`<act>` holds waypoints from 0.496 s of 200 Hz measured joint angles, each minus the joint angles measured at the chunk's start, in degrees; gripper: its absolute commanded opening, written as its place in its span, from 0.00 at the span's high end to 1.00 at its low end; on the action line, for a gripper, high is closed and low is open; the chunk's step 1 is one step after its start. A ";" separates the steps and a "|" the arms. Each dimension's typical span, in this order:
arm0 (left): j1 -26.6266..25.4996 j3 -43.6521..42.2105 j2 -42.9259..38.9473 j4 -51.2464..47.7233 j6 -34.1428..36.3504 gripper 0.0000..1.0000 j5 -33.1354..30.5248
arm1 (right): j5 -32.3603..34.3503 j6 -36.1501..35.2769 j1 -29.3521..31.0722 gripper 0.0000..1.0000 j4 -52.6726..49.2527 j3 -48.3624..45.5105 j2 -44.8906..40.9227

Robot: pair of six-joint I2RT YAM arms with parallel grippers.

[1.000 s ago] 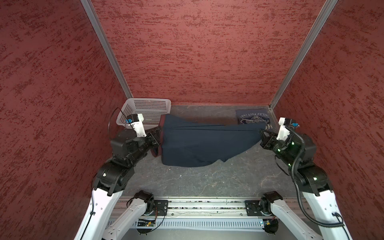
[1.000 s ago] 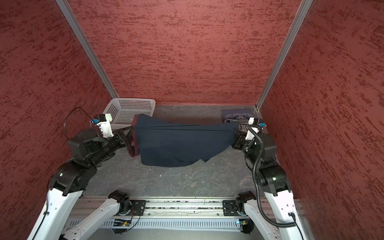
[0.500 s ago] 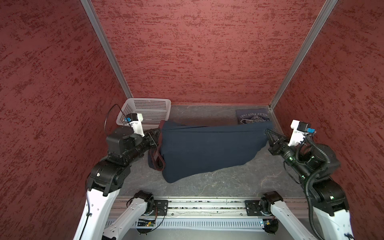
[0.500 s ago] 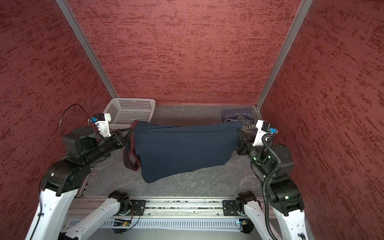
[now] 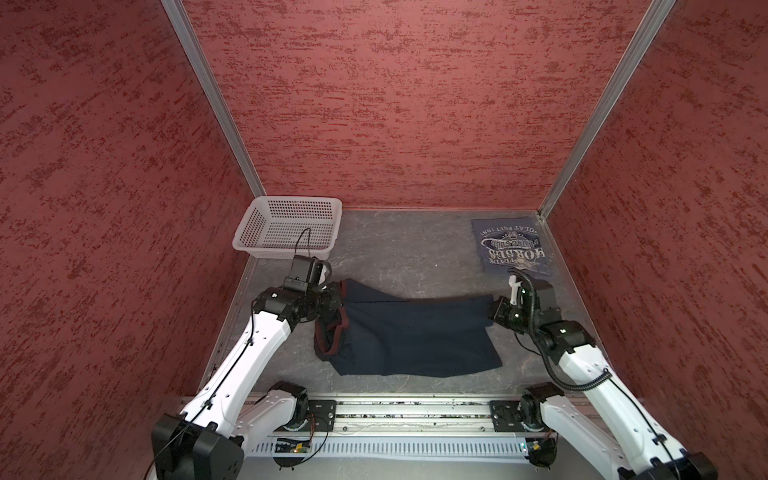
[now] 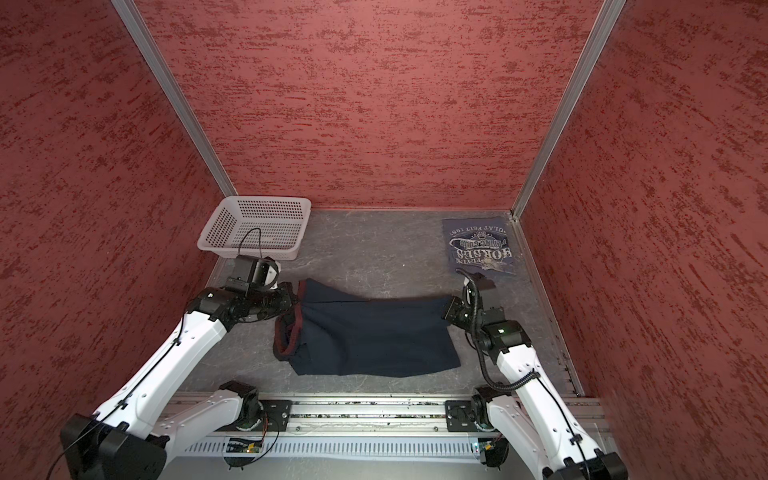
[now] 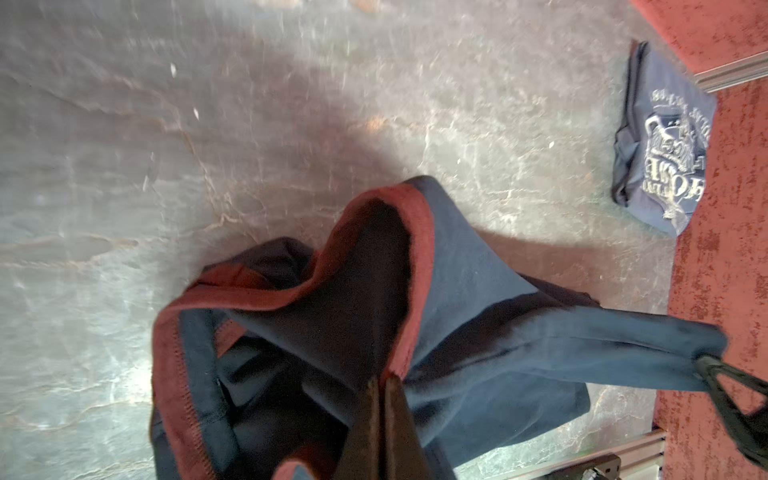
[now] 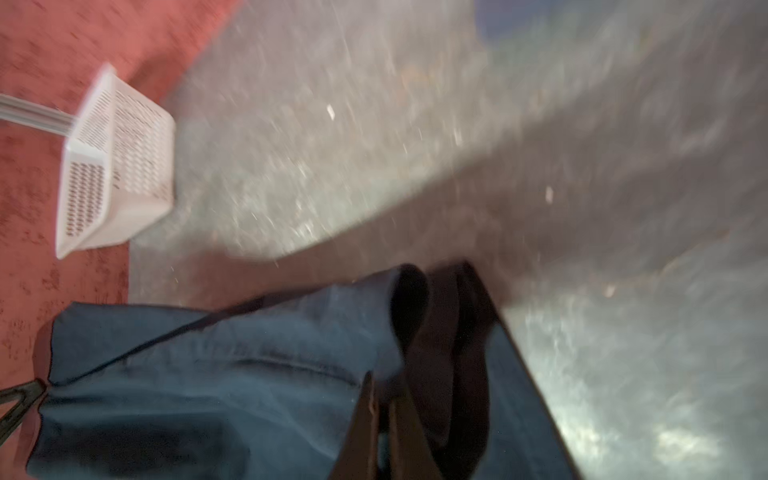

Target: Fold and stack the tank tops

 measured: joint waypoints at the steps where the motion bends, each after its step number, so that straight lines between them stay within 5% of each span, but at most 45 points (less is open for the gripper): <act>1: 0.00 -0.26 -0.09 0.15 -0.04 1.00 0.02 | -0.11 0.07 0.00 0.97 0.11 -0.22 -0.02; 46: 0.00 -10.05 -6.10 3.93 -2.36 1.00 2.75 | -6.71 3.28 0.00 0.76 4.87 -7.08 -1.84; 99: -0.02 -10.49 -6.95 6.95 -2.73 1.00 4.02 | -9.25 3.34 0.00 0.69 10.40 -7.34 -0.46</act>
